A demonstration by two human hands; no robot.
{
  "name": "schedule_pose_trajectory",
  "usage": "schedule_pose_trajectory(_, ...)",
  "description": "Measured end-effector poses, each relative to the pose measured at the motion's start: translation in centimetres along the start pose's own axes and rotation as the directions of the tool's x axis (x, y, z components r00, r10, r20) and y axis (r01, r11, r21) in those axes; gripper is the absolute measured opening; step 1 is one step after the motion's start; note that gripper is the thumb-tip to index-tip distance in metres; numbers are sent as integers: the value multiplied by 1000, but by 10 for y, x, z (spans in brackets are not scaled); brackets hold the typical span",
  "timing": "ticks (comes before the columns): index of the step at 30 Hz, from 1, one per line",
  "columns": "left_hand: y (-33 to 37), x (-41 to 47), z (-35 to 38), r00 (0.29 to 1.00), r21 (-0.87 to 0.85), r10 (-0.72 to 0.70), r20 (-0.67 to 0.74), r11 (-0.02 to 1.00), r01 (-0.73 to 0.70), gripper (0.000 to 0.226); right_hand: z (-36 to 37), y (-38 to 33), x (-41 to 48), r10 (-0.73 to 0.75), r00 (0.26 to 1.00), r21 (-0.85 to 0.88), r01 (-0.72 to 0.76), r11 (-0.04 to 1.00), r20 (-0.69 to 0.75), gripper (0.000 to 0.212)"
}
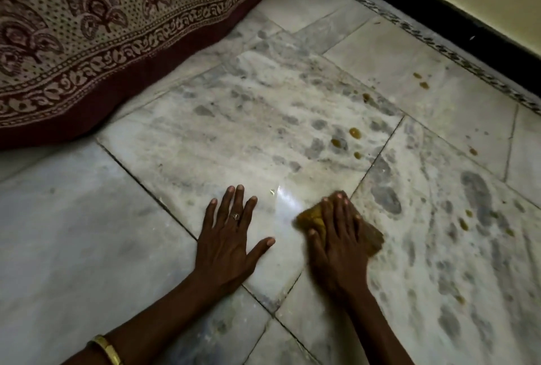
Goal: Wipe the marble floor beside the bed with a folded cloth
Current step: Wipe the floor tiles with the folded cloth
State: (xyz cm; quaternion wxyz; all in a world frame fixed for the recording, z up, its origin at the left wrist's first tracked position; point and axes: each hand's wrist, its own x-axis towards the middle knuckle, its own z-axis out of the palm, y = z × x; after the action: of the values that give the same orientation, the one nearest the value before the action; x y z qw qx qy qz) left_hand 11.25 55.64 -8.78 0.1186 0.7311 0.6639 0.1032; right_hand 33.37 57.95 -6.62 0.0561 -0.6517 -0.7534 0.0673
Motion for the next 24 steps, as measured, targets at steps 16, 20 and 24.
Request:
schedule_pose_trajectory(16, -1, 70, 3, 991, 9, 137, 0, 991, -137, 108, 17, -31, 83, -207, 976, -46, 204, 978, -65, 66)
schedule_pose_trajectory(20, 3, 78, 3, 990, 26, 142, -4, 990, -142, 115, 8, 9, 111, 1, 995, -73, -8, 997, -102, 68)
schedule_pose_trajectory(24, 6, 81, 4, 989, 38, 146, -6, 989, -146, 113, 6, 3, 171, 160, 986, -56, -162, 985, -40, 76)
